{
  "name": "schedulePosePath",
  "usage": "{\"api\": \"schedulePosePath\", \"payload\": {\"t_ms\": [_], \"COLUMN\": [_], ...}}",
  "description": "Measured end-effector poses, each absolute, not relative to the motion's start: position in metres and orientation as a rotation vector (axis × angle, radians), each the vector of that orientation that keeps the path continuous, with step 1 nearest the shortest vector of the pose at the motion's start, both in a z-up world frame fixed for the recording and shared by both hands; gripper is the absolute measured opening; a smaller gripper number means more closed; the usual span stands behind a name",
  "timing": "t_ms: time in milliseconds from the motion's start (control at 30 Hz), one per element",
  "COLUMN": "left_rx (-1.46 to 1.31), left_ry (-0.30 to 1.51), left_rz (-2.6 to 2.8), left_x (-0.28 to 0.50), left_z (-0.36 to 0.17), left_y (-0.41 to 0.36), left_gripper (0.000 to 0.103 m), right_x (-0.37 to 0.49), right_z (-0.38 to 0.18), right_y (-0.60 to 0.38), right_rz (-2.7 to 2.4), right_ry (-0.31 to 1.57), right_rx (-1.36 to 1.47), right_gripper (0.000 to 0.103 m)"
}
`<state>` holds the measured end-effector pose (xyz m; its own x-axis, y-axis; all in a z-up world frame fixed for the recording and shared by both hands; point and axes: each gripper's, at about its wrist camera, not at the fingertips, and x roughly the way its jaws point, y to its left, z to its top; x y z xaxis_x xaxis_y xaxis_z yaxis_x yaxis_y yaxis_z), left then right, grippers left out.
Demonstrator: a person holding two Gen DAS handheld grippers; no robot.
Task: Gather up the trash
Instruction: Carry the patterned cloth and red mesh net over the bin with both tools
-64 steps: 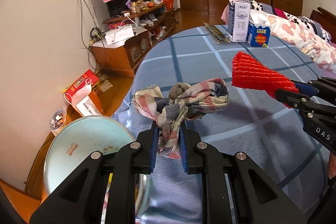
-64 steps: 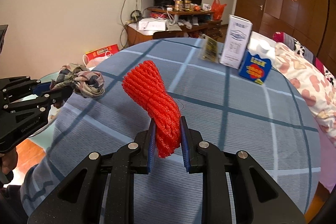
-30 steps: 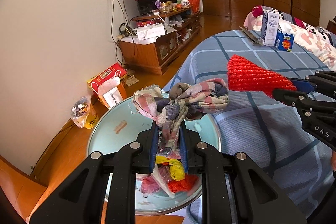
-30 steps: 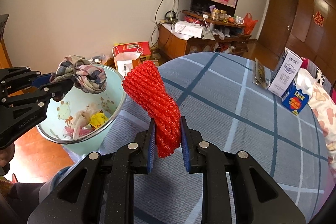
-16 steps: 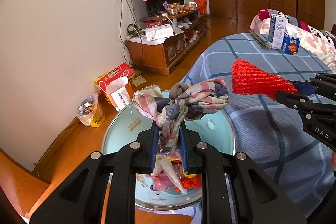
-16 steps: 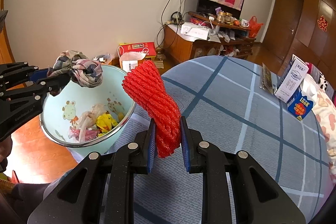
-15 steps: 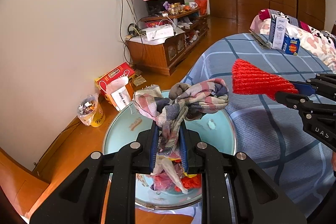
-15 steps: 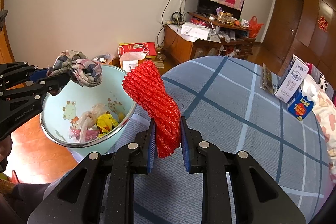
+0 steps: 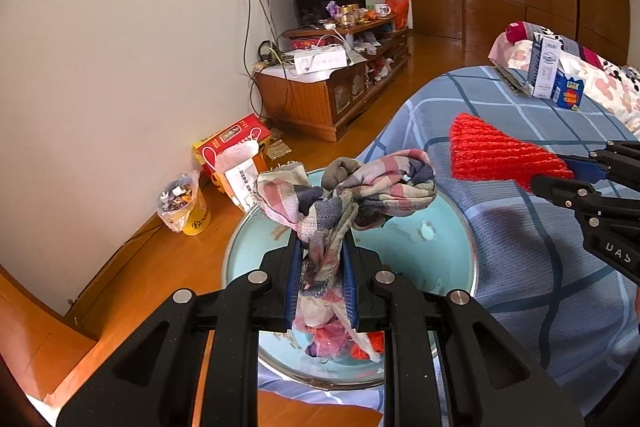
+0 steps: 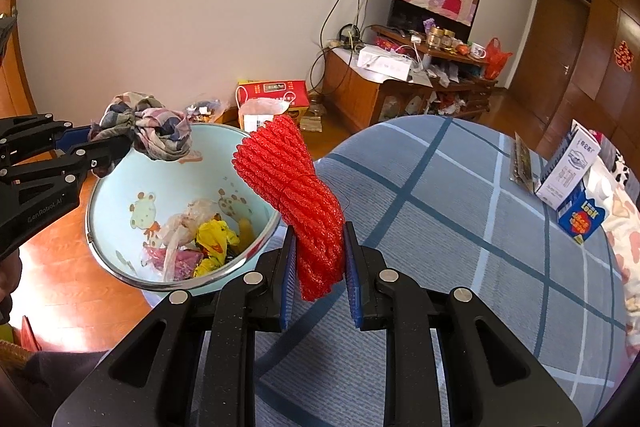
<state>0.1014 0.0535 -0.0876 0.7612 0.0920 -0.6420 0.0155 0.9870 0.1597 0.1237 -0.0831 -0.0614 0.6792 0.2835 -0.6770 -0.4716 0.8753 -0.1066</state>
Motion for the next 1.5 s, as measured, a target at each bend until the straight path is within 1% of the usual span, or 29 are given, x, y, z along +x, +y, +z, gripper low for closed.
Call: {"api": "schedulePosePath", "payload": {"t_ms": [633, 1500], "left_rx": [0.137, 0.116], "left_ry": [0.719, 0.718], "left_rz": [0.095, 0.137], "left_x": [0.095, 0.095], "left_z": [-0.094, -0.095], "left_y": [0.083, 0.095], "left_gripper": [0.018, 0.018], "right_x": [0.127, 0.125], "right_z": [-0.058, -0.052], "right_y": [-0.057, -0.035], "right_rz": [0.466, 0.493], "right_ry": [0.698, 0.688], "right_rx": [-0.32, -0.348], "right_gripper": [0.022, 0.022]}}
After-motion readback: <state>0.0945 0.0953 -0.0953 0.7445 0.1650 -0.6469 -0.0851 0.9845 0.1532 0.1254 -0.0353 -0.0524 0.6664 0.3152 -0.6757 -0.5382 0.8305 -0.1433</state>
